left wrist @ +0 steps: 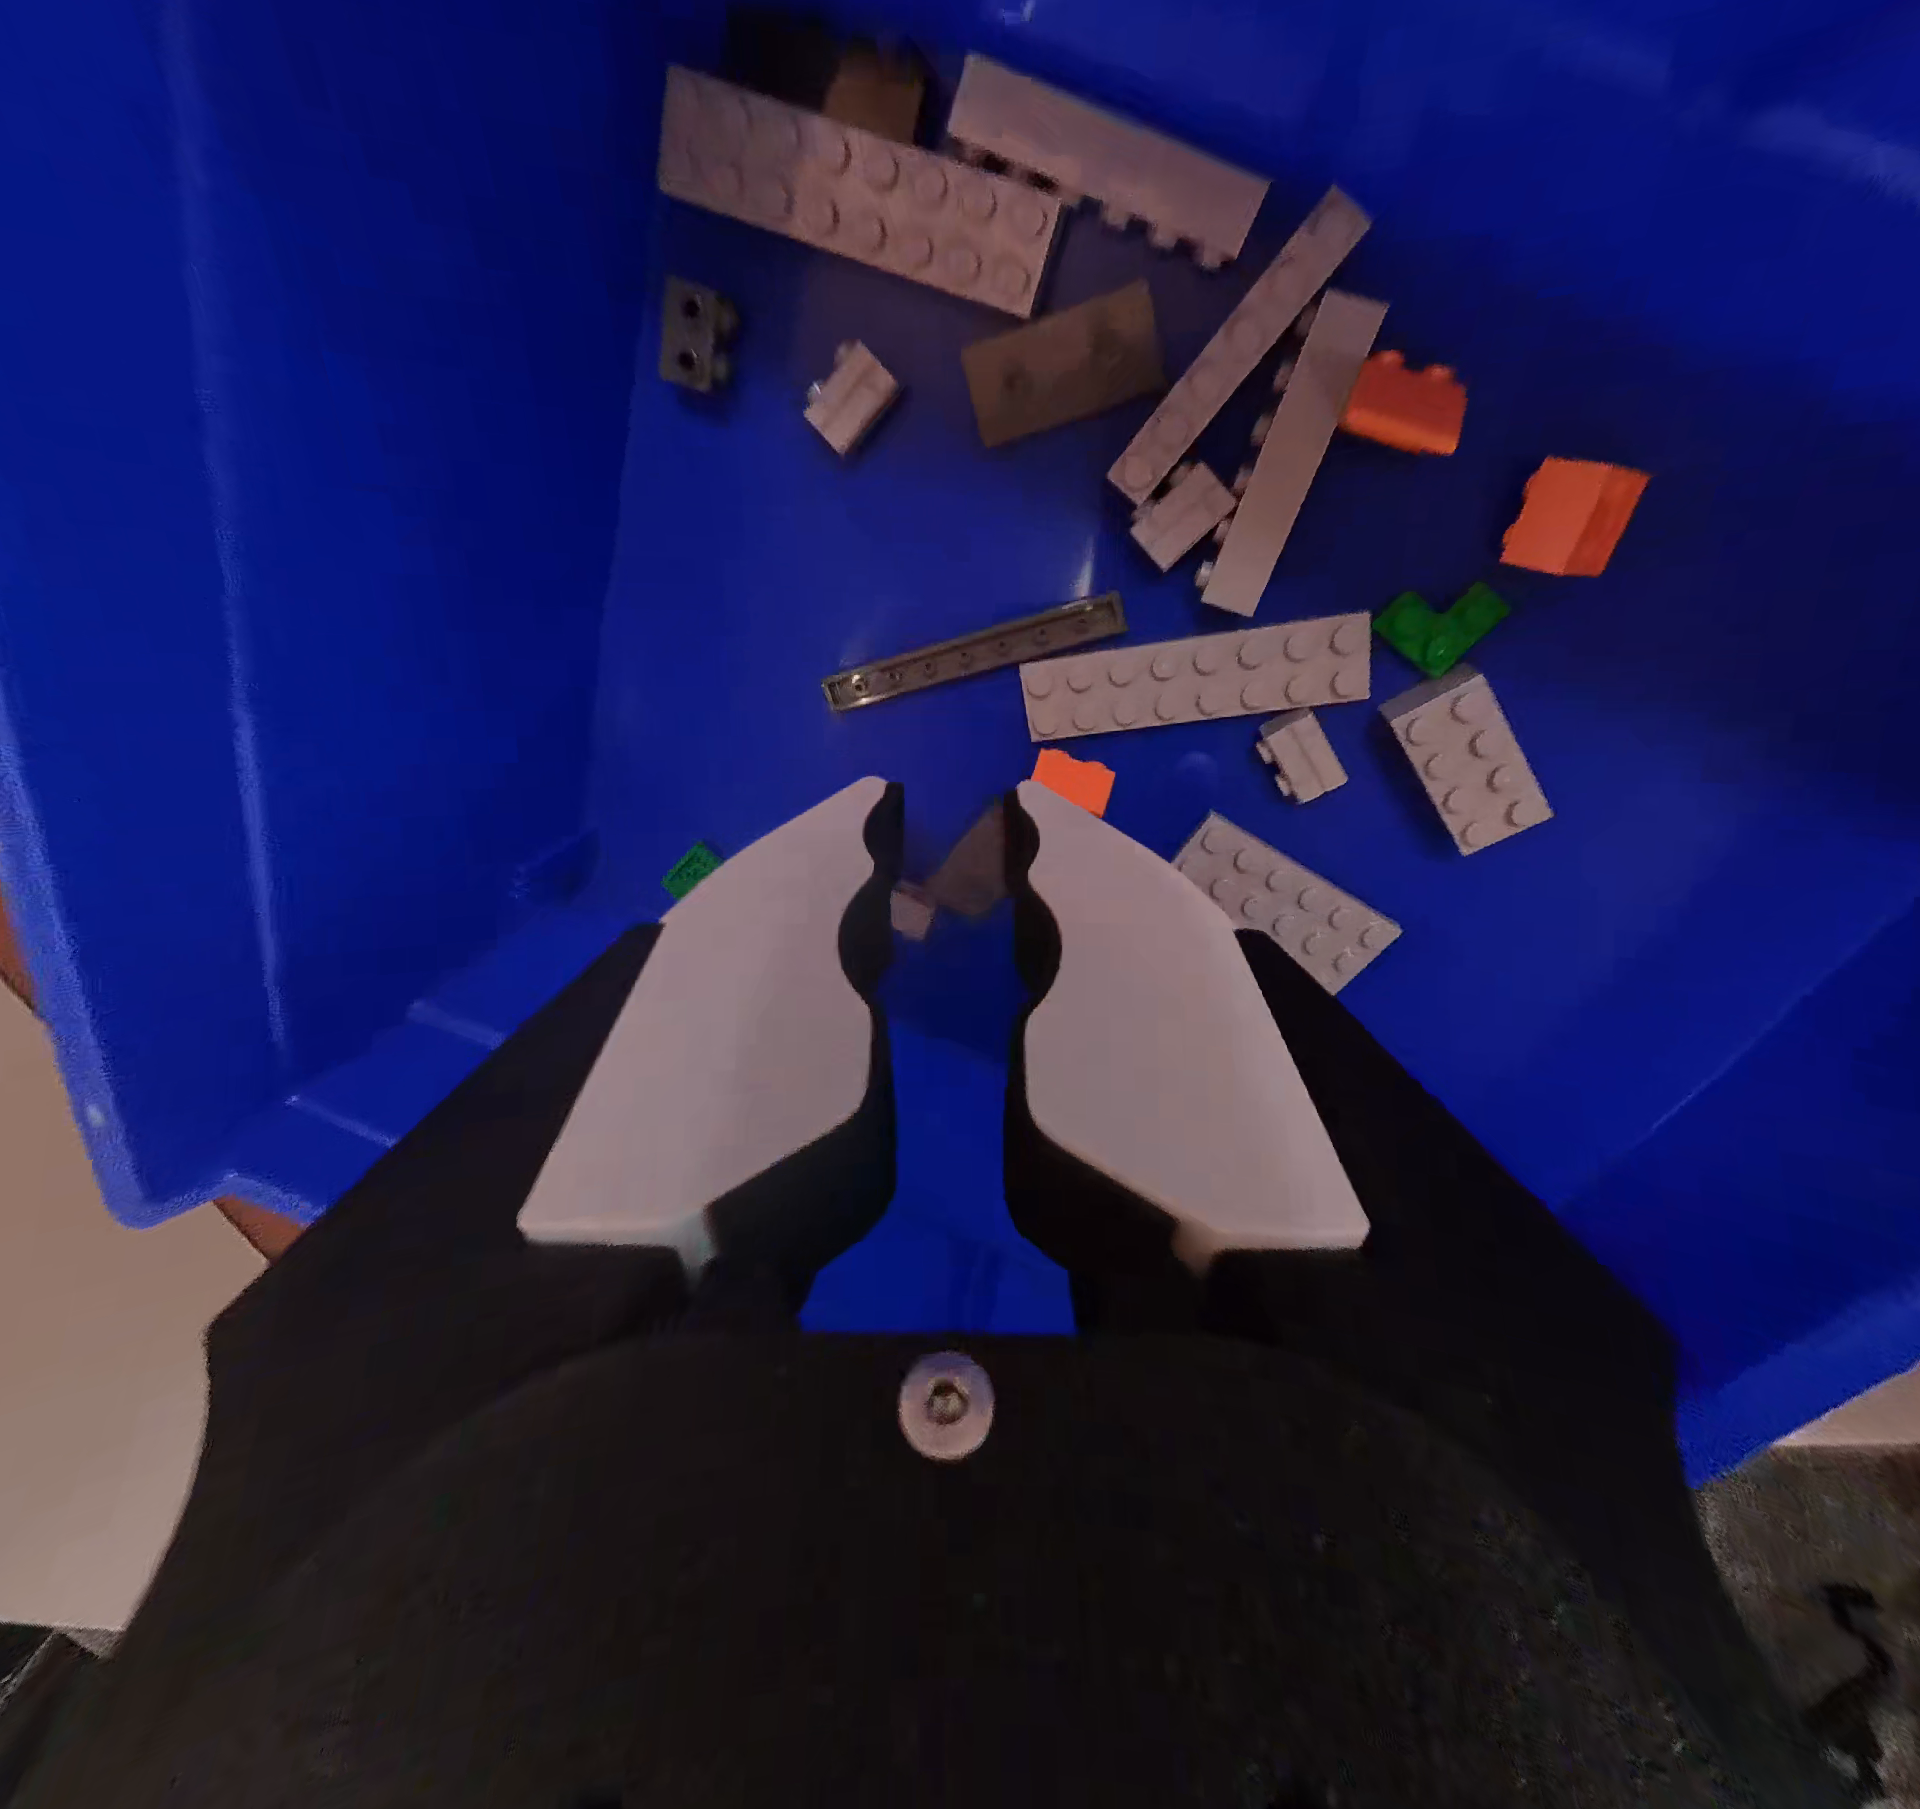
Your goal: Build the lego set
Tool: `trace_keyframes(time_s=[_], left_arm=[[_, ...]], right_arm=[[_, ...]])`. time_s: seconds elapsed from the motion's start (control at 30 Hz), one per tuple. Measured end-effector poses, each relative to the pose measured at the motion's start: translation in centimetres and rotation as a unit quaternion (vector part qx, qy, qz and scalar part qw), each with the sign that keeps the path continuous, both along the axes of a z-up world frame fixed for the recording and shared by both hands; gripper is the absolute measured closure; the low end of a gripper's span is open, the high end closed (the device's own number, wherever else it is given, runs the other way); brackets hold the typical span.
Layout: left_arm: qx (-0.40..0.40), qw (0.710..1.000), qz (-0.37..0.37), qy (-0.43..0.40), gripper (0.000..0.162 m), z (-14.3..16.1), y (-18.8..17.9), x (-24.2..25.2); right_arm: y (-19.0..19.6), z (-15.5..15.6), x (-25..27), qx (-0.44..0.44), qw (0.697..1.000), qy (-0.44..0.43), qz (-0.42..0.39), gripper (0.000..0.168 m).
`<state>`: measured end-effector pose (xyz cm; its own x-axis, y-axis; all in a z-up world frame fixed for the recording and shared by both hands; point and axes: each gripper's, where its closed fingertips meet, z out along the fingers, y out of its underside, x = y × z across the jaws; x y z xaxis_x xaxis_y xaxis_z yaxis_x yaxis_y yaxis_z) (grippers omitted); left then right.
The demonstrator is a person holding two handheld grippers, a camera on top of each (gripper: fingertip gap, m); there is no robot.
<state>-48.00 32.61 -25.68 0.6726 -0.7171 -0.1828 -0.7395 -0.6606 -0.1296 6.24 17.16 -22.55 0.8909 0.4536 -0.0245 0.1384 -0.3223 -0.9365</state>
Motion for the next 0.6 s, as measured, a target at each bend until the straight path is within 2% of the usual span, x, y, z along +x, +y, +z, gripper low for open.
trace_keyframes(time_s=[0.47, 0.6], left_arm=[[-0.08, 0.993, -0.067, 0.064, 0.127, -2.9, -2.0, -0.5], [-0.084, 0.992, -0.074, 0.065, 0.129, -2.9, -1.9, -0.4]], right_arm=[[-0.1, -0.8, -0.3, -0.014, 1.0, -0.003, 0.009, 0.168], [-0.1, -0.9, -0.2, -0.016, 1.0, -0.003, 0.01, 0.168]])
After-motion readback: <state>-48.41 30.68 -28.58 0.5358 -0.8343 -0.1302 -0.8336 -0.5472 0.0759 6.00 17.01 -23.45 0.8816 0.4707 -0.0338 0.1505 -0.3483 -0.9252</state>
